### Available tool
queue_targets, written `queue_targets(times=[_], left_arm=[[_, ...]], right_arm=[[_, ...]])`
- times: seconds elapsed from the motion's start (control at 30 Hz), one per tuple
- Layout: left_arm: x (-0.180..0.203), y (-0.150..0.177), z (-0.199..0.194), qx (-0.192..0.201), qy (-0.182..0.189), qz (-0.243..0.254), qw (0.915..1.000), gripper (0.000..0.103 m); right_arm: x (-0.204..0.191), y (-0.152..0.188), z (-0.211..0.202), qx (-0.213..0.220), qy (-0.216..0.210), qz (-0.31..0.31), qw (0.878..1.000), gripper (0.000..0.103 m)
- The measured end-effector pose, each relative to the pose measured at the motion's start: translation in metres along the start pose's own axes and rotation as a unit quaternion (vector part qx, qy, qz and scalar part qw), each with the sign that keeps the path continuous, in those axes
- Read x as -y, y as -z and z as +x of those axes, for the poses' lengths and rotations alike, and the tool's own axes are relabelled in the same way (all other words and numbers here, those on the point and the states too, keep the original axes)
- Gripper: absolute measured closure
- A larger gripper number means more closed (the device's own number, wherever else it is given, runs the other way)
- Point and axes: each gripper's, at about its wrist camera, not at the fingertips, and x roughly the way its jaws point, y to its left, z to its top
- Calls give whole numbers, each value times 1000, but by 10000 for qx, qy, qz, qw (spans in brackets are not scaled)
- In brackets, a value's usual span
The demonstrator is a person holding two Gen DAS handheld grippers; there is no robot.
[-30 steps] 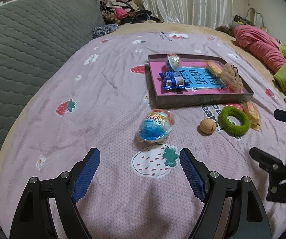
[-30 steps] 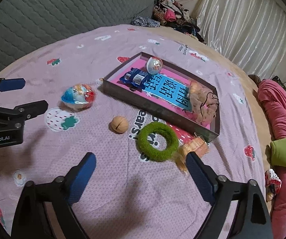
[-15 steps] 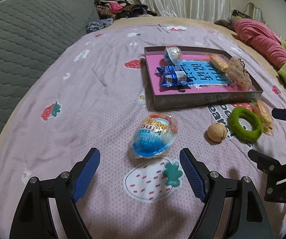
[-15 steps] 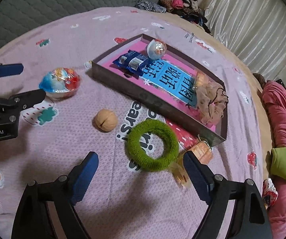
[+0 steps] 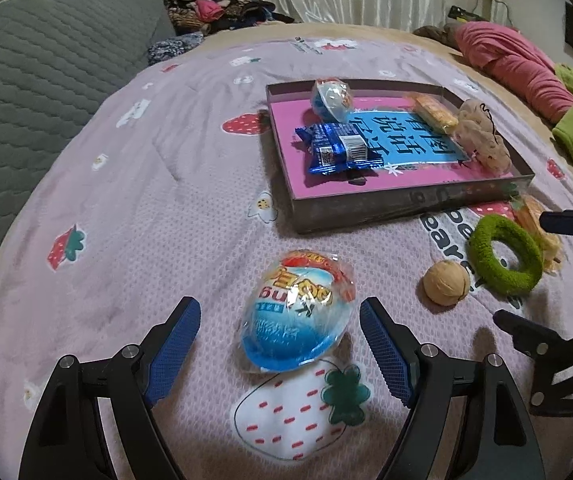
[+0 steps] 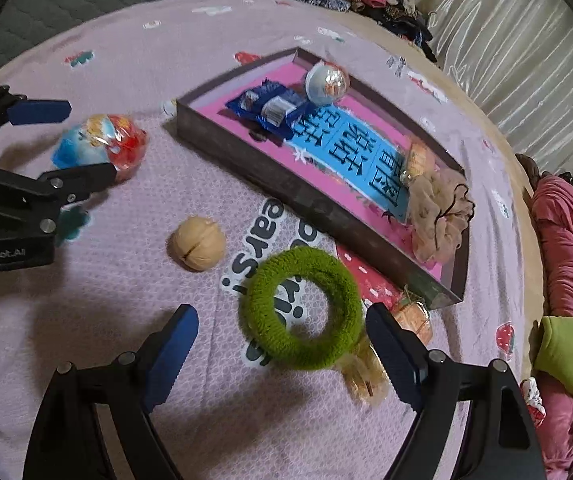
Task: Organize objects
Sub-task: 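Grasp the blue-red chocolate egg with the left gripper while the right grasps the green ring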
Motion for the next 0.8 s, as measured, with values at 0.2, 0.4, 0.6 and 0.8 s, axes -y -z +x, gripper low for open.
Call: queue_targets(times=[0.2, 0.4, 0.6, 0.8], left_arm=[[1, -6, 11, -68, 97, 9, 9999, 20], [-1, -10, 22, -157, 160, -9, 9997, 20], [-6, -6, 32, -208, 344, -165, 9991, 44], [-7, -3, 32, -226, 502, -192, 9983, 45]], right_arm=[[5, -8, 24, -297, -112, 21, 9995, 31], [12, -14, 41, -488, -500, 176, 9974, 43], [15, -17, 46, -455, -921, 295, 9943, 72], [18, -14, 43, -428, -1269, 400, 9902, 87]])
